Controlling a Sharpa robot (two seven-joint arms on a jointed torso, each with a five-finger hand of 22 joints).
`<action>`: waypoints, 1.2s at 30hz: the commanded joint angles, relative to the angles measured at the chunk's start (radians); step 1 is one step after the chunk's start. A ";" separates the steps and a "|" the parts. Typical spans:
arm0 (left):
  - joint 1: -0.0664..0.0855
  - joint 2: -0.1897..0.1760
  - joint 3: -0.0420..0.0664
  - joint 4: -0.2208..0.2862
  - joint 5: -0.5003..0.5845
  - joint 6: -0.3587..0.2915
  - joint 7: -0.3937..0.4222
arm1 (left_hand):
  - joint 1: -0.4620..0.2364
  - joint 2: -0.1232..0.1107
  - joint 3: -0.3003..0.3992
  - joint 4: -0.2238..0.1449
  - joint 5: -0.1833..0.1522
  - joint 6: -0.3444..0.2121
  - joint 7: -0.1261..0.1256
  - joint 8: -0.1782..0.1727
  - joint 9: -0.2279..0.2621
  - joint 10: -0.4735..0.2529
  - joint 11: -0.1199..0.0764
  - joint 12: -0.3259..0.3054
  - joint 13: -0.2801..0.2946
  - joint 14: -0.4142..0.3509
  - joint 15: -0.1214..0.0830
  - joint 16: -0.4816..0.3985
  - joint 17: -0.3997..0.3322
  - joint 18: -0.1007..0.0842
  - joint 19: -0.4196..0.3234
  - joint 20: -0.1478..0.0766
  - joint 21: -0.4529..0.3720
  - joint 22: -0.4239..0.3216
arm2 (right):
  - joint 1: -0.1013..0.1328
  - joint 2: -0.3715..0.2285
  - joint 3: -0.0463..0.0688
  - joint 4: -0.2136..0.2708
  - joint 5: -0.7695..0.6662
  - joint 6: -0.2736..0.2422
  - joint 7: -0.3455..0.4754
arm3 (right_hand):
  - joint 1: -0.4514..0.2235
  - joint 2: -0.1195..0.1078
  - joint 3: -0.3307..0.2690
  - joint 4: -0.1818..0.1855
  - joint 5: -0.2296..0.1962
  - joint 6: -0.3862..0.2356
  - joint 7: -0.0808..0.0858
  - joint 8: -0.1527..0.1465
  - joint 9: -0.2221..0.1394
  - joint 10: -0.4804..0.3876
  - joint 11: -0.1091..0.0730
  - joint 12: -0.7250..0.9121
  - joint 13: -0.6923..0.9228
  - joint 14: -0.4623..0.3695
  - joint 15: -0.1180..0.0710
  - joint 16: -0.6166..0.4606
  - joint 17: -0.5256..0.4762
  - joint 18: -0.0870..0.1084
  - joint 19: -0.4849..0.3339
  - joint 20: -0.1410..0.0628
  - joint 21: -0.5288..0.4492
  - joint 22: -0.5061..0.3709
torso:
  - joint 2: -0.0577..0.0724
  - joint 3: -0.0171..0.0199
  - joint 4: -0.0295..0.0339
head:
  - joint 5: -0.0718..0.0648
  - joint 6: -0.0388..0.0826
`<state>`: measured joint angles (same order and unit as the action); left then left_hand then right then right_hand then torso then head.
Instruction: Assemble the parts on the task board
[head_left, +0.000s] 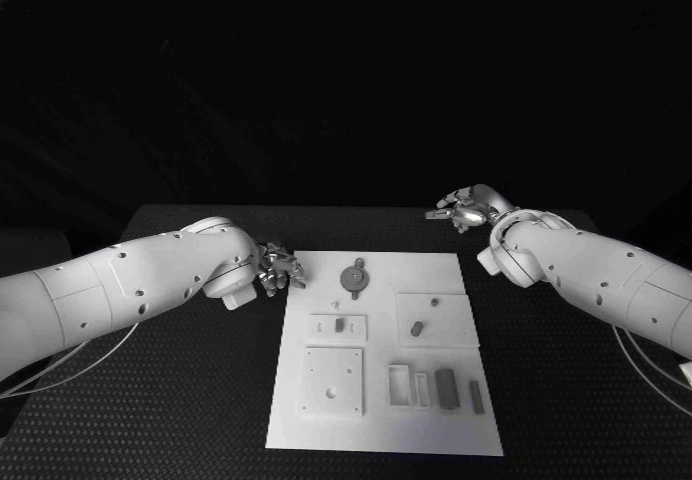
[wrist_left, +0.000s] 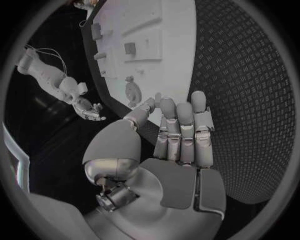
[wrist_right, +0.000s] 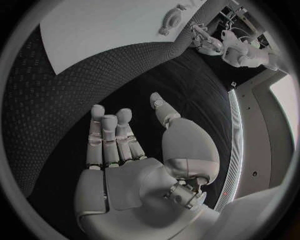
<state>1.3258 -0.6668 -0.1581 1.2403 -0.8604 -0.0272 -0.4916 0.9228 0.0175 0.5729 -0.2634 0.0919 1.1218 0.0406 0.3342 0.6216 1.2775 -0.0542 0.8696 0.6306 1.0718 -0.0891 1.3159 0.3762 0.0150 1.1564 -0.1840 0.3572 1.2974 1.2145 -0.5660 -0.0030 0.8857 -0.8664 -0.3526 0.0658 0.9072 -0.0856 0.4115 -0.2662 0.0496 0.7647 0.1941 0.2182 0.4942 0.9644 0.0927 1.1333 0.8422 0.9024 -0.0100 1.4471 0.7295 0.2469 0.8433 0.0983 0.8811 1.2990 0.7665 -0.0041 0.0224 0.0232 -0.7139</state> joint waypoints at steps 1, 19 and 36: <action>0.000 -0.029 -0.019 0.069 0.045 -0.132 -0.030 | 0.029 0.018 0.004 -0.003 0.007 0.009 -0.004 0.034 0.035 0.027 -0.019 0.003 -0.002 0.009 0.001 0.005 0.001 0.005 0.009 -0.002 0.004 0.002 | 0.000 -0.002 0.000 0.003 0.000 0.012 0.009 | -0.007 0.002 0.004 0.000 0.000 0.006 0.003 0.006 -0.001 -0.155 -0.006 0.005 -0.001 0.000 -0.008 0.006 -0.001 0.015 -0.002 0.001 -0.001 0.001 | -0.001 0.0008 0.0012 | 0.001 -0.004; -0.006 -0.091 -0.084 0.307 -0.110 -0.218 -0.079 | 0.032 0.006 0.005 -0.007 0.007 0.019 -0.009 0.038 0.038 0.042 -0.024 0.005 -0.003 0.024 -0.002 0.008 0.000 0.007 0.022 -0.005 0.007 0.007 | 0.000 -0.003 0.000 0.004 0.000 0.014 0.008 | -0.007 0.002 0.005 0.000 0.000 0.006 0.003 0.006 -0.001 -0.156 -0.006 0.006 -0.002 0.000 -0.008 0.007 -0.002 0.015 -0.003 0.001 -0.002 0.002 | 0.001 -0.0004 0.0004 | 0.002 -0.021; -0.015 -0.053 -0.084 0.318 -0.162 -0.183 -0.111 | 0.028 0.003 0.003 -0.003 0.004 0.023 -0.011 0.038 0.038 0.048 -0.025 0.008 -0.001 0.030 -0.003 0.011 0.001 0.007 0.027 -0.005 0.008 0.010 | 0.000 0.002 0.000 0.006 0.000 0.016 0.009 | -0.008 0.002 0.006 -0.001 0.000 0.006 0.003 0.006 -0.002 -0.156 -0.006 0.007 -0.003 -0.001 -0.008 0.007 -0.002 0.015 -0.003 0.001 -0.002 0.002 | 0.001 -0.0011 -0.0002 | -0.001 -0.029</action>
<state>1.3109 -0.7219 -0.2422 1.5556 -0.9936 -0.2301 -0.5882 0.9308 0.0095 0.5749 -0.2685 0.0955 1.1361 0.0333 0.3342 0.6210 1.2961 -0.0576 0.8736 0.6295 1.0956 -0.0914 1.3236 0.3760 0.0147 1.1763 -0.1892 0.3611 1.3066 1.2146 -0.5653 -0.0030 0.8896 -0.8662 -0.3504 0.0657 0.9072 -0.0856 0.4115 -0.2662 0.0496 0.7646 0.1941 0.2183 0.4940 0.9627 0.0910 1.1332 0.8401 0.9020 -0.0134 1.4512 0.7288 0.2469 0.8433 0.0983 0.8811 1.2996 0.7682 -0.0046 0.0211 0.0229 -0.7412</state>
